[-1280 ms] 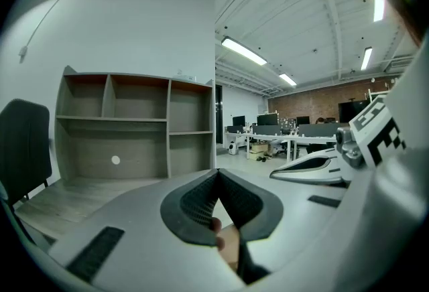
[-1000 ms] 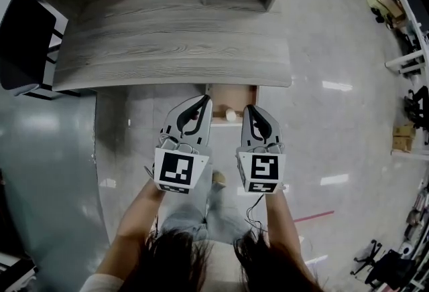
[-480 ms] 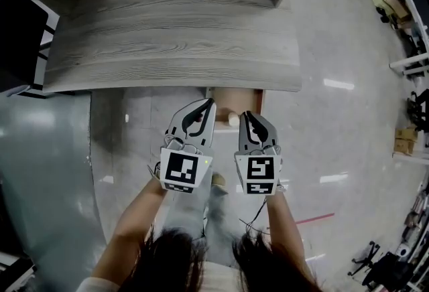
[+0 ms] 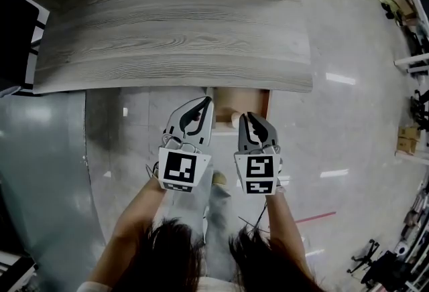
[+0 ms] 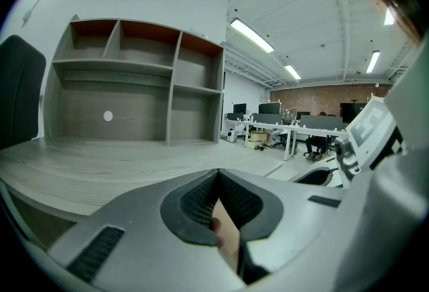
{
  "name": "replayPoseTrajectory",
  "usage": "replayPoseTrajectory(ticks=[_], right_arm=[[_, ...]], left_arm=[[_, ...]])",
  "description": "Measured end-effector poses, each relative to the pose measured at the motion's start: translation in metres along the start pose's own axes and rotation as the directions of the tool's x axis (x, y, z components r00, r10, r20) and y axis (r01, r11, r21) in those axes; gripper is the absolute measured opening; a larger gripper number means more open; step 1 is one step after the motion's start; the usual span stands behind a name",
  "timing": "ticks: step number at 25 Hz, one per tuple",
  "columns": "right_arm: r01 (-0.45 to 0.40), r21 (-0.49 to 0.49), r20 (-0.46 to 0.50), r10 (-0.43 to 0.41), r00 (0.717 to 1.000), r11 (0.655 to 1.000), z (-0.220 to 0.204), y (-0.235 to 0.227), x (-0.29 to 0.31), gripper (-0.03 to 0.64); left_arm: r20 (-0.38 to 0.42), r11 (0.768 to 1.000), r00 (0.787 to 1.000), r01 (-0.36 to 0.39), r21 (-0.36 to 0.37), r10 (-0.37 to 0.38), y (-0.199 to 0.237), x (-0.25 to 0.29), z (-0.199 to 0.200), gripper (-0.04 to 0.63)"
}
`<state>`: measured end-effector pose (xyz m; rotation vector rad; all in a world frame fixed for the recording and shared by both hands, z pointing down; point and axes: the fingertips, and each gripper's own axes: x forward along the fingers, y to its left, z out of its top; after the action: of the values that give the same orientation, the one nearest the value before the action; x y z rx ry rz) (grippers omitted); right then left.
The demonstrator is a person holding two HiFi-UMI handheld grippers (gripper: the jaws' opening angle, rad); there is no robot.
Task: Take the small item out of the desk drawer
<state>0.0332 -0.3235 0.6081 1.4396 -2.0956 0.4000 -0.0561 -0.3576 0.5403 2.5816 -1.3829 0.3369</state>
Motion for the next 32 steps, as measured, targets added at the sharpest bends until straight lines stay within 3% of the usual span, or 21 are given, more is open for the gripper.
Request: replayPoseTrajectory(ticks=[7,18,32], right_arm=[[-0.012,0.011,-0.038,0.012,0.999,1.0,-0.021,0.003,0.019,0.034],[-0.028,0.016,-0.141,0.03,0.99,0.999,-0.06,0.009,0.05,0.101],[-0.054,0.017,-0.317,0.056,0.947,0.998,-0.108,0.012,0.074,0.15]], left_arm=[[-0.015,1.0,1.0,-0.002,-0.011,0.002,0.005,0.013,-0.024,0.012],[-0.04,1.0,0.999,0.002,-0.031,-0.004,0.012,0.029,-0.06,0.012],[-0.087,0.999,0.996,-0.005,-0.046,0.001,0.016,0.044,-0.095,0.012]])
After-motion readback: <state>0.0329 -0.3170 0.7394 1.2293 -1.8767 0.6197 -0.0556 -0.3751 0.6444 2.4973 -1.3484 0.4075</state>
